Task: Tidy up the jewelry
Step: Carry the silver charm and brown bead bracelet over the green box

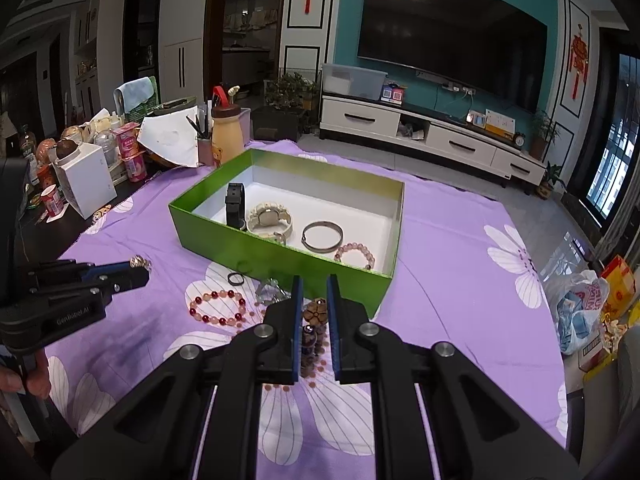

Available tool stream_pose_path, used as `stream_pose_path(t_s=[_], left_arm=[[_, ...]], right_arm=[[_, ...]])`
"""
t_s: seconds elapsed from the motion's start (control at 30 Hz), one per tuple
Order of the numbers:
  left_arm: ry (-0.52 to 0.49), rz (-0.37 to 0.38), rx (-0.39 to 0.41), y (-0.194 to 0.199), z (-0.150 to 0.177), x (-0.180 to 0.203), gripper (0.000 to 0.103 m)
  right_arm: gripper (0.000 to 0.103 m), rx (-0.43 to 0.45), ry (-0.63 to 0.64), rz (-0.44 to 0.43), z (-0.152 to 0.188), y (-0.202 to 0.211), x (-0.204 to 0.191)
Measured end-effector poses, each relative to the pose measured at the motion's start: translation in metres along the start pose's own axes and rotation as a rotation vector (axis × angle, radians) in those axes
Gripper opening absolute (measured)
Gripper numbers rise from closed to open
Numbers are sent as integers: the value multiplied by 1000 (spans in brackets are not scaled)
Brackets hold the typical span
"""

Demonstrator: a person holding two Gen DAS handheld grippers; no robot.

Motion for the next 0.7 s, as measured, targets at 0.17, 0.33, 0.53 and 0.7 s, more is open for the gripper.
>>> stream_pose_path(t_s=[0.17,0.33,0.53,0.7], left_arm=[[-6,4,42,7,-22,1,13],[-11,13,70,13,-39,4,13],[-32,21,91,14,-57,11,13],[-57,17,107,12,-71,17,13]], right_arm=[[11,17,10,7,-13,1,1],[11,27,13,10,-24,-2,2],[11,40,18,14,-35,-4,5],[11,51,20,20,-44,-8,8]])
Point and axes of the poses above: each gripper's, at about its wrist camera, not at the fingertips, and y roughly against the way its jaws point, x to its right, z to its underside, the point moved 8 cm from there along -y, roughly the way its jaws point, and after that the axes turned 11 degrees about y, right-handed, at the moved point
